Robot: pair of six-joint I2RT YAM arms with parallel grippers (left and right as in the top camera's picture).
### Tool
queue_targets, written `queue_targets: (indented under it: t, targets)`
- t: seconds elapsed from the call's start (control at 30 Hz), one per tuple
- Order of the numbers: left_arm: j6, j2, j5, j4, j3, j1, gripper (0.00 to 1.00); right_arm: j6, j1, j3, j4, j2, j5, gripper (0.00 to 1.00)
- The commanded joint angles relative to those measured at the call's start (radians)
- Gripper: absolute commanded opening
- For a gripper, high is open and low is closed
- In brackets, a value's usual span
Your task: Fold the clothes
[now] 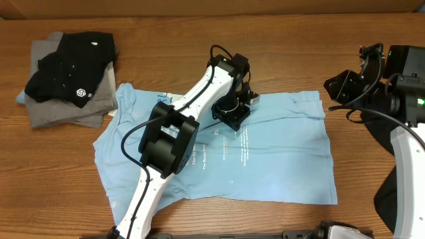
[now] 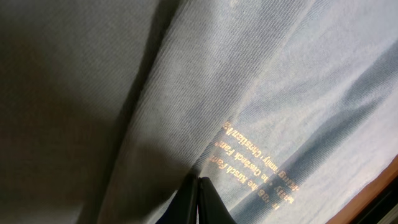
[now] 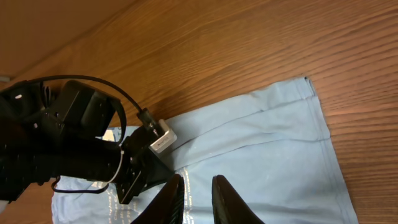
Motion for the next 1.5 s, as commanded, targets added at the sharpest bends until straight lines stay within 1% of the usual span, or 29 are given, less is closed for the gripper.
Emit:
queue_targets:
  t: [0.0, 0.13, 0.2, 0.27, 0.33, 0.4, 0.53, 0.67, 0.77, 1.1, 1.3, 1.47]
  targets:
    - [0.015, -0.057, -0.009, 0.007, 0.031, 0.005, 0.04, -0.011, -0.002, 0.02, 0.006, -0.011, -0.008, 0.19]
    - [0.003, -0.057, -0.095, 0.059, 0.039, 0.023, 0.04, -0.011, -0.002, 0.02, 0.004, -0.011, -0.008, 0.19]
    - [-0.018, -0.057, -0.108, 0.088, 0.039, 0.035, 0.04, -0.011, -0.002, 0.02, 0.004, -0.011, -0.008, 0.19]
    - [-0.04, -0.058, -0.077, 0.092, 0.045, 0.046, 0.04, -0.011, -0.002, 0.02, 0.002, -0.011, 0.003, 0.19]
    - [-0.043, -0.058, -0.032, 0.063, 0.063, 0.052, 0.04, -0.011, -0.002, 0.02, -0.001, -0.011, 0.01, 0.2]
    - [-0.044, -0.059, -0.028, 0.038, 0.082, 0.053, 0.04, -0.011, -0.002, 0.02, -0.003, -0.011, 0.011, 0.2]
    - [-0.045, -0.059, -0.095, 0.032, 0.098, 0.061, 0.04, -0.011, -0.002, 0.02, -0.003, -0.011, 0.033, 0.2]
    - [-0.045, -0.049, -0.169, 0.082, 0.087, 0.08, 0.04, -0.011, -0.002, 0.02, -0.003, -0.011, 0.036, 0.2]
    - [-0.045, -0.029, -0.166, 0.104, 0.08, 0.08, 0.04, -0.011, -0.002, 0.02, -0.004, -0.011, 0.036, 0.2]
    - [-0.045, 0.023, -0.159, 0.105, 0.077, 0.054, 0.04, -0.011, -0.002, 0.02, -0.015, -0.011, 0.036, 0.2]
    - [-0.044, 0.023, -0.101, 0.076, 0.077, 0.019, 0.04, -0.011, -0.002, 0.02, -0.023, -0.011, 0.036, 0.2]
    - [-0.04, 0.023, -0.074, 0.013, 0.077, -0.011, 0.04, -0.011, -0.002, 0.02, -0.023, -0.011, 0.036, 0.2]
